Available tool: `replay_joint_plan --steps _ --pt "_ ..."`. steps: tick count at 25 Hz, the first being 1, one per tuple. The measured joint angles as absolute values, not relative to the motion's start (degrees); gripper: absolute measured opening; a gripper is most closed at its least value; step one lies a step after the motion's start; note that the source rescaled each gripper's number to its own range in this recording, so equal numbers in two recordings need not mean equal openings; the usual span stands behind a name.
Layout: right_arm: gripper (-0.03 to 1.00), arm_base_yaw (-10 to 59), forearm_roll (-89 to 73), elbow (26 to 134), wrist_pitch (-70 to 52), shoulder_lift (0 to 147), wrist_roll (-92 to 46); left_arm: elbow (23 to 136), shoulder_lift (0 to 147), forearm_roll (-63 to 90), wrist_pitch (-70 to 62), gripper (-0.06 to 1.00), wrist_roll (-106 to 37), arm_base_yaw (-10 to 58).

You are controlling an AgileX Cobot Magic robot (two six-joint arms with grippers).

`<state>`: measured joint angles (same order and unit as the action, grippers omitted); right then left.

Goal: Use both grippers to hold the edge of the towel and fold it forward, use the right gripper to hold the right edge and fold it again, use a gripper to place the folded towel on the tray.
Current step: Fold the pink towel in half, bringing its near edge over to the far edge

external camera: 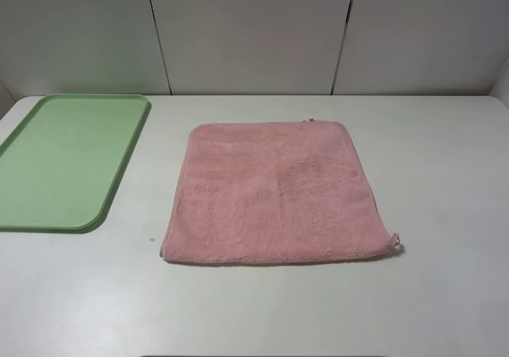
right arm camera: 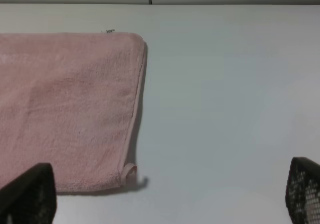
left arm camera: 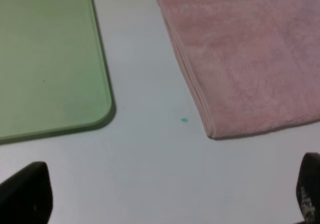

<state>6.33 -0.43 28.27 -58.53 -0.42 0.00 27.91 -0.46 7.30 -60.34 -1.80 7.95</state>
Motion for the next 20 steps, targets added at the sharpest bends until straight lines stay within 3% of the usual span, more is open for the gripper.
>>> replay_joint_plan --steps 20 --pt "1.00 6.3 -0.4 28.3 -58.5 -0.4 0.0 27.9 -0.5 7.3 -60.3 0.98 -1.8 8.0"
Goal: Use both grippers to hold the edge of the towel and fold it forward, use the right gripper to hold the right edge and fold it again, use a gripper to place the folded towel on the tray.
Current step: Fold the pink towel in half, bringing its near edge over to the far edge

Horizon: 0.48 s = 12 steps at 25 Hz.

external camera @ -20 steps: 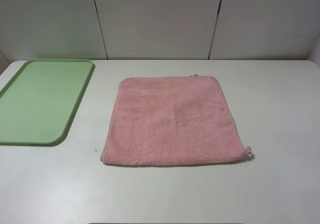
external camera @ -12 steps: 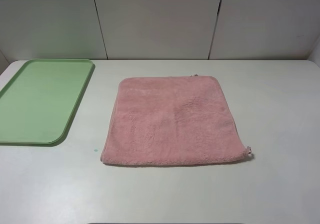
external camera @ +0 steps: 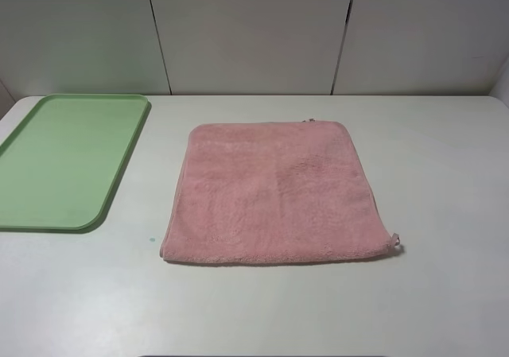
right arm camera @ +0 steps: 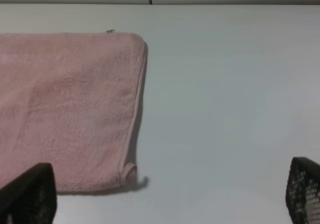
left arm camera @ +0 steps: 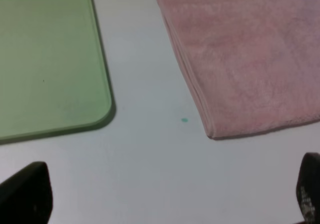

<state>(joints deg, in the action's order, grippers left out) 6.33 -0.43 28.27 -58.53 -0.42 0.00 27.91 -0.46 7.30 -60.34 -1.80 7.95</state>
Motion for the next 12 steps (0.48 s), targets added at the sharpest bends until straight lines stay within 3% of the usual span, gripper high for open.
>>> replay_joint_plan --steps 12 --pt "1.00 6.3 -0.4 28.3 -58.5 -0.4 0.0 27.9 -0.5 7.3 -60.3 0.98 -1.8 8.0"
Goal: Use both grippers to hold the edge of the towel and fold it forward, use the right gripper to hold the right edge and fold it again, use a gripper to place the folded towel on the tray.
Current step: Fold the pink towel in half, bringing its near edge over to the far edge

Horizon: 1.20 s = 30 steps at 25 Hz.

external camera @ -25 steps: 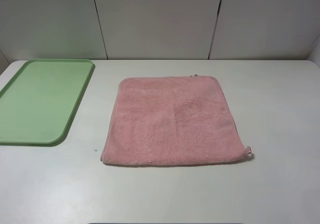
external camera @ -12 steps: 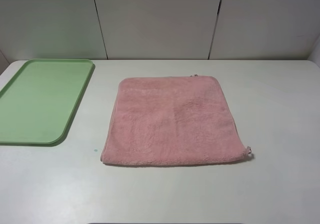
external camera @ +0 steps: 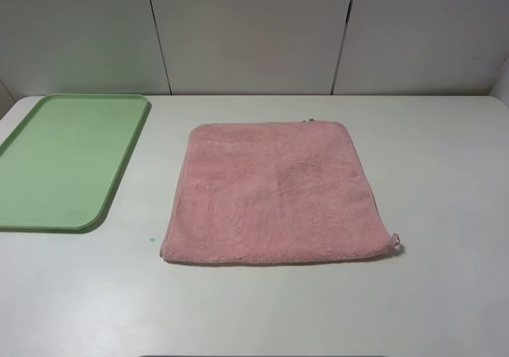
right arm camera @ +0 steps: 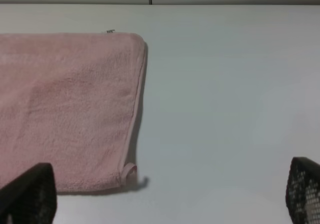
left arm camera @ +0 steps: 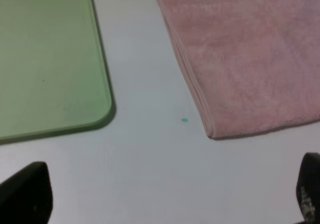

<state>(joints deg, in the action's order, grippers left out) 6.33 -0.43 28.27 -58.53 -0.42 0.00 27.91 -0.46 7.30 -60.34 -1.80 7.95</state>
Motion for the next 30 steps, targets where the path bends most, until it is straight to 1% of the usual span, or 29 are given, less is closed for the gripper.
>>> replay_joint_plan --steps 13,16,21,30 --pt "1.00 6.3 -0.4 28.3 -58.5 -0.3 0.0 27.9 -0.5 7.3 -60.3 0.98 -1.9 8.0" --pt "1.00 6.3 -0.6 28.3 -58.5 2.5 0.0 28.0 0.1 7.9 -60.5 0.98 -2.9 8.0" --pt "1.00 6.3 -2.1 29.9 -58.0 10.7 -3.6 30.2 8.6 8.7 -61.3 0.97 -6.7 8.0" --pt "1.00 6.3 -6.0 37.9 -56.3 25.7 -12.7 34.2 26.4 8.9 -60.8 0.97 -21.6 8.8"
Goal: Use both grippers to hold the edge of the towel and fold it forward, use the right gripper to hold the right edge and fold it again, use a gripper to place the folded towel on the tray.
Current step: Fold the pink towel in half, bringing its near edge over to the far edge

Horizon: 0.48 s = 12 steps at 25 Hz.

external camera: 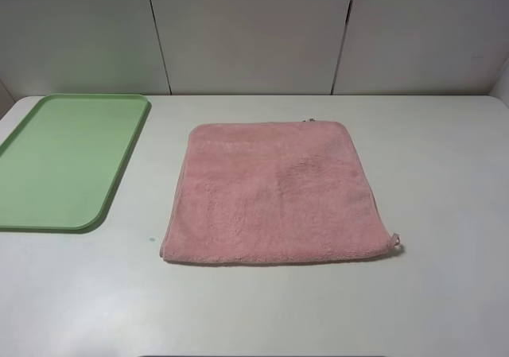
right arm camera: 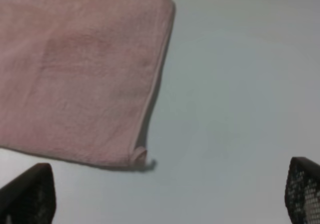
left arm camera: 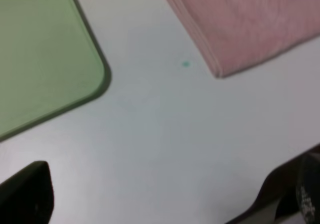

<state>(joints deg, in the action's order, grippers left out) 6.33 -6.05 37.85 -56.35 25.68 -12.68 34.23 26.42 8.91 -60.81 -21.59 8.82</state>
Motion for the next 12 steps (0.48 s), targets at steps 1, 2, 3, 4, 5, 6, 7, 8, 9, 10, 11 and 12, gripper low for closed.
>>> replay_joint_plan --steps 1,2,3,4,5,6,7,8,9,10,11,12 --pt "1.00 6.3 -7.2 38.6 -56.3 27.3 -14.2 34.3 28.3 9.0 -60.3 0.97 -23.0 9.7" --pt "1.00 6.6 -8.1 39.1 -56.3 28.5 -15.5 34.3 30.1 9.0 -59.6 0.97 -24.1 10.8" --pt "1.00 7.2 -9.1 39.7 -56.3 29.8 -17.1 34.3 31.6 9.0 -59.0 0.97 -25.2 12.0" --pt "1.00 8.0 -9.8 40.0 -56.3 30.9 -18.7 34.3 33.3 9.0 -58.7 0.97 -26.2 13.2" --pt "1.00 9.0 -10.4 40.3 -56.2 32.1 -20.7 34.3 34.8 9.0 -58.4 0.97 -26.9 14.8" --pt "1.00 10.1 -10.8 40.4 -56.2 33.3 -22.7 34.3 36.0 8.8 -58.2 0.97 -27.8 16.5" --pt "1.00 11.1 -10.9 40.5 -56.1 34.3 -24.4 34.3 37.3 8.5 -58.0 0.97 -28.5 18.3" --pt "1.00 11.9 -11.0 40.5 -56.1 35.4 -26.3 34.3 38.4 7.8 -57.6 0.97 -29.1 19.7" --pt "1.00 12.7 -11.0 40.5 -56.1 36.6 -28.1 34.3 39.4 6.8 -57.2 0.97 -29.5 21.4" --pt "1.00 13.3 -11.0 40.5 -56.1 37.5 -29.6 34.3 40.2 5.8 -56.8 0.97 -30.0 23.0" --pt "1.00 13.8 -11.1 40.5 -56.1 38.6 -31.4 34.3 41.1 4.6 -56.5 0.97 -30.4 24.4" --pt "1.00 14.1 -11.1 40.5 -56.0 39.6 -33.5 34.3 42.0 3.3 -56.2 0.97 -30.6 25.4"
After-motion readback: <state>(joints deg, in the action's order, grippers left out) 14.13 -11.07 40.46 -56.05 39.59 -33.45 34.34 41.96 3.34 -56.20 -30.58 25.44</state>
